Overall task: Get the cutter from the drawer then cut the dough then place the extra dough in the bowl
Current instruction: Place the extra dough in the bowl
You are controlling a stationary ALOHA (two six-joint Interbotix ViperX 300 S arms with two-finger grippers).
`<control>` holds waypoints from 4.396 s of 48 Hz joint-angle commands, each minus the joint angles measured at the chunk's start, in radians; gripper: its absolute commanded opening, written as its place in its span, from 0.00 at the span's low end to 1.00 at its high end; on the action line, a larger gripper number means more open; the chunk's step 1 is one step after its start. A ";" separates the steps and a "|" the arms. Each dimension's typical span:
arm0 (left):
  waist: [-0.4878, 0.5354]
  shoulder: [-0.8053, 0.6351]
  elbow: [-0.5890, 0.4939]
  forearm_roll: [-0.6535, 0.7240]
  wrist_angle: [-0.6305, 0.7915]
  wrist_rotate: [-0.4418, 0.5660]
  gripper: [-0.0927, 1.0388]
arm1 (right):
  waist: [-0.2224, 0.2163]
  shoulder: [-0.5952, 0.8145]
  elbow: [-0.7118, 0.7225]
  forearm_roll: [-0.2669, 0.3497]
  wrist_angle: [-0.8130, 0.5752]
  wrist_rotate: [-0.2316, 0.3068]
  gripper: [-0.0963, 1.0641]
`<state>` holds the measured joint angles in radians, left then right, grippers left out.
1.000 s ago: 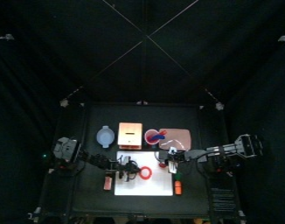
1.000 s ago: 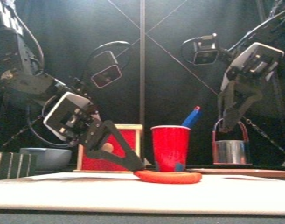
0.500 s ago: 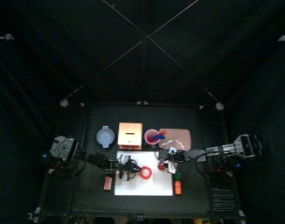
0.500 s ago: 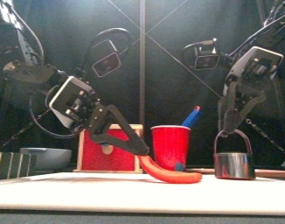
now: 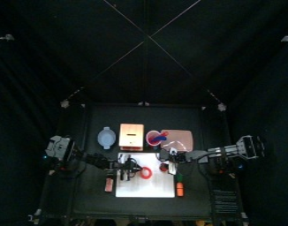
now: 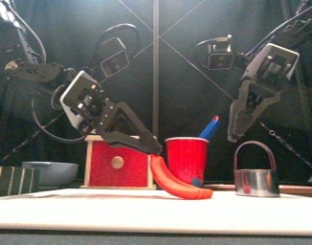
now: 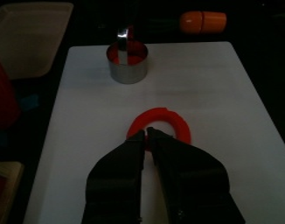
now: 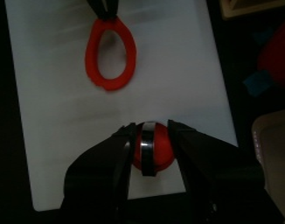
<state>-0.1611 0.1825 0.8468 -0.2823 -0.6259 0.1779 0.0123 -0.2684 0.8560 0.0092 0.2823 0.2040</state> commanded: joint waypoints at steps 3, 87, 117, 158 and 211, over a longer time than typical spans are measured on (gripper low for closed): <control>0.003 -0.054 0.002 -0.008 -0.006 -0.002 0.59 | -0.006 -0.018 -0.020 0.003 -0.028 -0.002 0.72; 0.091 0.100 -0.198 -0.008 0.400 0.087 0.69 | -0.009 0.008 0.008 0.015 -0.166 -0.003 0.73; 0.063 0.095 -0.196 -0.009 0.414 0.087 0.67 | -0.011 0.031 0.006 0.015 -0.166 -0.003 0.73; 0.051 0.034 -0.201 -0.006 0.394 0.092 0.59 | -0.021 0.032 0.012 0.017 -0.166 -0.003 0.73; 0.374 -0.753 0.012 0.124 0.693 0.087 0.60 | -0.069 0.029 0.015 0.005 -0.166 -0.005 0.73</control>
<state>0.1810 -0.4893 0.8422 -0.1611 0.0568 0.2669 -0.0476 -0.2255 0.8820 0.0153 0.1243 0.2010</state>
